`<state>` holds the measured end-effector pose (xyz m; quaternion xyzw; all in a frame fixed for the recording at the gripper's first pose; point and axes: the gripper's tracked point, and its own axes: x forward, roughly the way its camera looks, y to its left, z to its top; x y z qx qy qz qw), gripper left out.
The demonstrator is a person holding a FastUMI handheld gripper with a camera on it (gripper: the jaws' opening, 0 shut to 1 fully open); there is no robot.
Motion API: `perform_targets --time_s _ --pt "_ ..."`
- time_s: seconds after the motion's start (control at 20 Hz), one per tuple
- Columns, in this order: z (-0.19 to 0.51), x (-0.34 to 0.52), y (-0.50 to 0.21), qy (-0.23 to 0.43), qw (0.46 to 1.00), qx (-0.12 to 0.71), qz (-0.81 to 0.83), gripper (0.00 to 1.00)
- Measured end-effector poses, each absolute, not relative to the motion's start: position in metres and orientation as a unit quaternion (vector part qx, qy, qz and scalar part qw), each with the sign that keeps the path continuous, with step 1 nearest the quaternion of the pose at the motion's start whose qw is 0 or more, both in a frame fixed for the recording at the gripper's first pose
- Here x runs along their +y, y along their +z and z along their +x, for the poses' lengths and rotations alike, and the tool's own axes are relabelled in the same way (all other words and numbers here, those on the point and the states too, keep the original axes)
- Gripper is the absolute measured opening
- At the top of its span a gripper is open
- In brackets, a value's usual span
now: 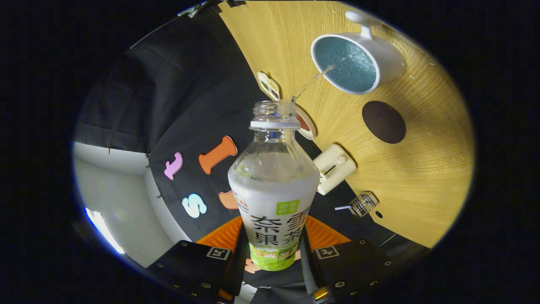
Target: Take the bottle from table, then pour the juice into the cup, finally place the bottle on the coaster
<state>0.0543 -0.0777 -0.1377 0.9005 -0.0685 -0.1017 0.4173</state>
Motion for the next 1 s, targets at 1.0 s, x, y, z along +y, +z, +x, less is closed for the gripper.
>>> perform_targets --time_s 1.0 --pt "0.0523 -0.0823 -0.1365 -0.106 0.383 -0.070 0.915 0.58"
